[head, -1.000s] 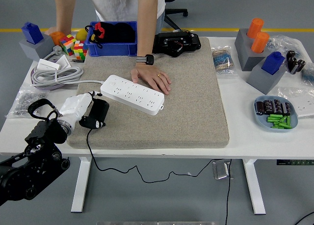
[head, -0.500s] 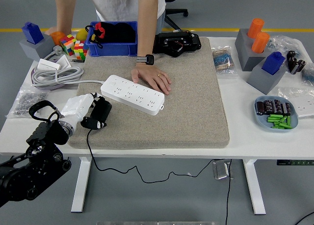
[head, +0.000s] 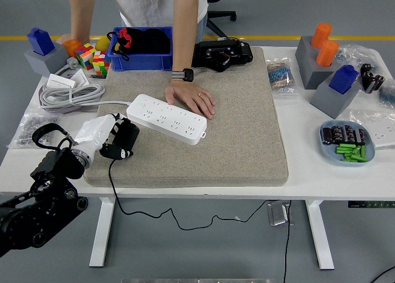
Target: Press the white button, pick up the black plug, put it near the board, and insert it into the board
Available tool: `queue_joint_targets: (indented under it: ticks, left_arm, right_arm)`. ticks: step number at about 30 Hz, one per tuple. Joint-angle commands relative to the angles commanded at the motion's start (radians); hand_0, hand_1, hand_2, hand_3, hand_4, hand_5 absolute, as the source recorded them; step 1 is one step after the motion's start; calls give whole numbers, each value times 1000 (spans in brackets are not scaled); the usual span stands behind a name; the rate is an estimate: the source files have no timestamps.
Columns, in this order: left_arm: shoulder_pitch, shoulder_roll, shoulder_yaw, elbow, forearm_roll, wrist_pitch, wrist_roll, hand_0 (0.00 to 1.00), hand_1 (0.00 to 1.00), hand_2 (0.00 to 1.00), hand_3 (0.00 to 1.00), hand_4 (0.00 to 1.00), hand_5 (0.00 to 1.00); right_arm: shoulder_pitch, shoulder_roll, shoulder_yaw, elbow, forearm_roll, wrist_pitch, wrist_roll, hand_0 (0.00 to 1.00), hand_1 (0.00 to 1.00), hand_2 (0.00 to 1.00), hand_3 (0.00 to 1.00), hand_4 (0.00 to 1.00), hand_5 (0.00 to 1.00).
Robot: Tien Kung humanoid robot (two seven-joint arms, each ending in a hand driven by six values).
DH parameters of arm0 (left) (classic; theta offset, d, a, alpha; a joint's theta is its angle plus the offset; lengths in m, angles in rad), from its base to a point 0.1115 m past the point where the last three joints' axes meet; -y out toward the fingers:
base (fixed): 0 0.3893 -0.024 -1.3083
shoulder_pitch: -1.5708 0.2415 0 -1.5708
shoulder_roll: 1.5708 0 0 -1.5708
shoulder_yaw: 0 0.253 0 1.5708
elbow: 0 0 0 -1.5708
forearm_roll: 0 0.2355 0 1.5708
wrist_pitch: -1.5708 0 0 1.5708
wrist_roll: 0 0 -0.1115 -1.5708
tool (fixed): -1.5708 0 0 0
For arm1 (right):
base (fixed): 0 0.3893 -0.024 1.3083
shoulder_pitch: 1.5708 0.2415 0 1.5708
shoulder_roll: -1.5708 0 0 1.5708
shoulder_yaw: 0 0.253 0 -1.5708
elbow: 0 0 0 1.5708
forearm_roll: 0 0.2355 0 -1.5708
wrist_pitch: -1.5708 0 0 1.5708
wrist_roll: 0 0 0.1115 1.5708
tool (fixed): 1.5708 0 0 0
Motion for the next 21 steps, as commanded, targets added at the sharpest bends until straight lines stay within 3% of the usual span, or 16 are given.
queue_joint_targets:
  ticks: [4,5,10,11,21]
  left_arm:
    - [1,0,0,-1,-11,-6,5,308,541,525,581,729,54]
    - [1,0,0,-1,-12,-6,5,276,440,458,565,548,79]
    - [0,2,-5,-11,-24,-18,6,276,440,458,565,548,79]
    - [-1,3,-6,-13,-29,-19,4,263,356,391,543,503,87]
    - [-18,11,-12,-21,-70,-35,-4,266,304,346,533,477,52]
  right_arm:
    - [0,1,1,-1,0,0,0,765,637,639,606,656,424]
    - [0,1,1,-1,1,0,1,765,637,639,607,656,423]
    - [0,2,0,0,4,-1,3,765,637,639,607,656,423]
    - [0,2,0,-1,4,-2,3,764,637,638,606,656,422]
    - [1,2,2,-1,7,-4,7,764,635,638,607,655,420]
